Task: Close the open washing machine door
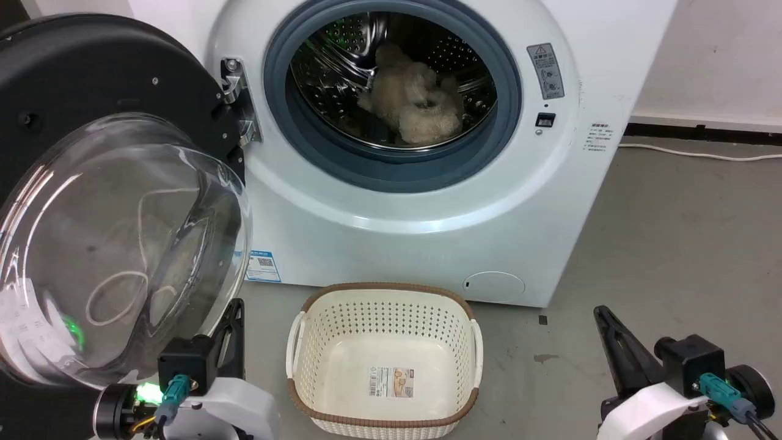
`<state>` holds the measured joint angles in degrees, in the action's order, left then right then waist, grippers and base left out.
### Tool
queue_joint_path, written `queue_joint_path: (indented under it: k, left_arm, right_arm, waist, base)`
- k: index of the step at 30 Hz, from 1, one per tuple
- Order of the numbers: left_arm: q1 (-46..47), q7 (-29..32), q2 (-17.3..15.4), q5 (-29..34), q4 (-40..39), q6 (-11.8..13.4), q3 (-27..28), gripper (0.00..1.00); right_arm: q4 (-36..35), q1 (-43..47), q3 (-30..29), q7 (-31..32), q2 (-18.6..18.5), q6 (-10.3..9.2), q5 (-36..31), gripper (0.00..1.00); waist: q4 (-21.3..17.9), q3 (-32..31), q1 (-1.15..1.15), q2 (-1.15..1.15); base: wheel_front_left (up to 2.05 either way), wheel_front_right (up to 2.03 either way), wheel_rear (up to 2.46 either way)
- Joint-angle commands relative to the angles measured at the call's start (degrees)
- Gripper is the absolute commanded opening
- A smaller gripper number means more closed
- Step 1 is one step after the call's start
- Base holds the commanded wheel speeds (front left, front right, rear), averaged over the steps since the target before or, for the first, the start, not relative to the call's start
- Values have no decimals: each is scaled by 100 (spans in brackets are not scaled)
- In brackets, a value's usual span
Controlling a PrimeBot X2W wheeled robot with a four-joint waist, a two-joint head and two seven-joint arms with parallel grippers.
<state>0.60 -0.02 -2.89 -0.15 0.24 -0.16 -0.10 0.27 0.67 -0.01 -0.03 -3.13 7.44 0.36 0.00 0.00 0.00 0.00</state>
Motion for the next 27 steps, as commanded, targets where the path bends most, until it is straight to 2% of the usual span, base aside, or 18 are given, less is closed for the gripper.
queue_joint_path:
  k: [1,27]
  left_arm:
    - [-60,2,2,15,-24,16,10,0]
    - [-60,2,2,15,-24,16,10,0]
  right_arm:
    - [-27,-67,1,3,25,5,-36,0]
    - [-27,-67,1,3,25,5,-36,0]
  waist:
    - [0,0,0,0]
    - [0,0,0,0]
  base:
    - [0,0,0]
    - [0,0,0]
